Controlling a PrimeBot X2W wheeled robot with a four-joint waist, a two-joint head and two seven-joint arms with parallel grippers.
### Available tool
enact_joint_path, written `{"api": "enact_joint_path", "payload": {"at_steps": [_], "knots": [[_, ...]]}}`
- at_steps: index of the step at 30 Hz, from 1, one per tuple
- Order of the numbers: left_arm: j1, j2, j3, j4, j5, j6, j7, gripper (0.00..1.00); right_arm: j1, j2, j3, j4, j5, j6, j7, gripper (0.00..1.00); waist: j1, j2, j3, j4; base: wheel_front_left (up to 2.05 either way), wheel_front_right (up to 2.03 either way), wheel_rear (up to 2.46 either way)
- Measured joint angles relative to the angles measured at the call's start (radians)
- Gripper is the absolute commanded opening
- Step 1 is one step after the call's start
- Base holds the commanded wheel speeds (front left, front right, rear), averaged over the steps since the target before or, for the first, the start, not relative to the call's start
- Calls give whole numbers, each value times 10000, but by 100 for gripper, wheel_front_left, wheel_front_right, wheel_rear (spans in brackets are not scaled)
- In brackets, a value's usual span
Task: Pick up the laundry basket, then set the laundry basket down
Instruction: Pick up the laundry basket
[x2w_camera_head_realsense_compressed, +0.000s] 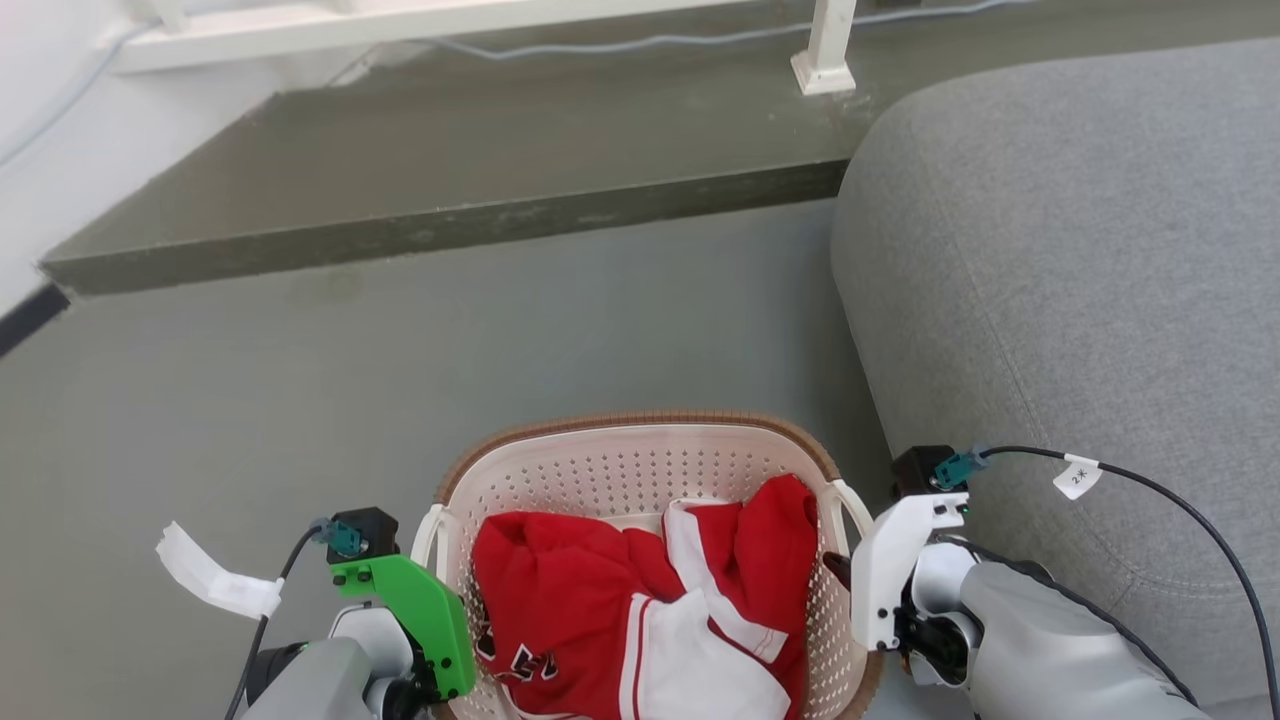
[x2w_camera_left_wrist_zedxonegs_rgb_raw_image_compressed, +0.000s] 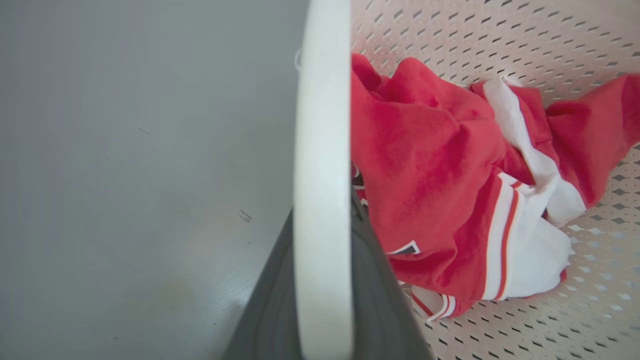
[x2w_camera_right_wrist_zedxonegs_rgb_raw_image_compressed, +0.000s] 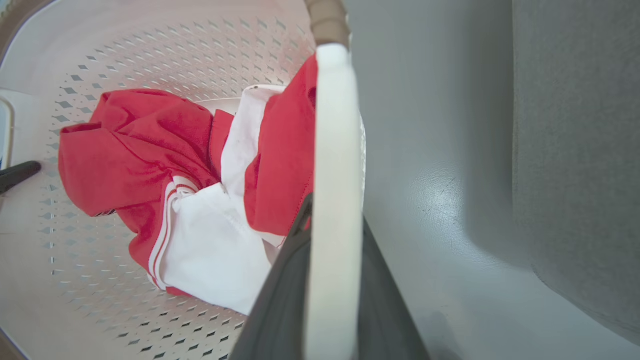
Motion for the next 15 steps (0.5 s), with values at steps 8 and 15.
{"api": "enact_joint_path", "payload": {"at_steps": [8, 15], "knots": [[44, 2, -140, -10, -130, 2, 92, 0, 0, -123, 199, -140, 109, 0, 96, 0, 0, 0, -271, 6, 0, 0, 0], [61, 2, -219, -19, -203, 2, 180, 0, 0, -203, 349, -201, 295, 0, 130, 0, 0, 0, -329, -6, 0, 0, 0]]}}
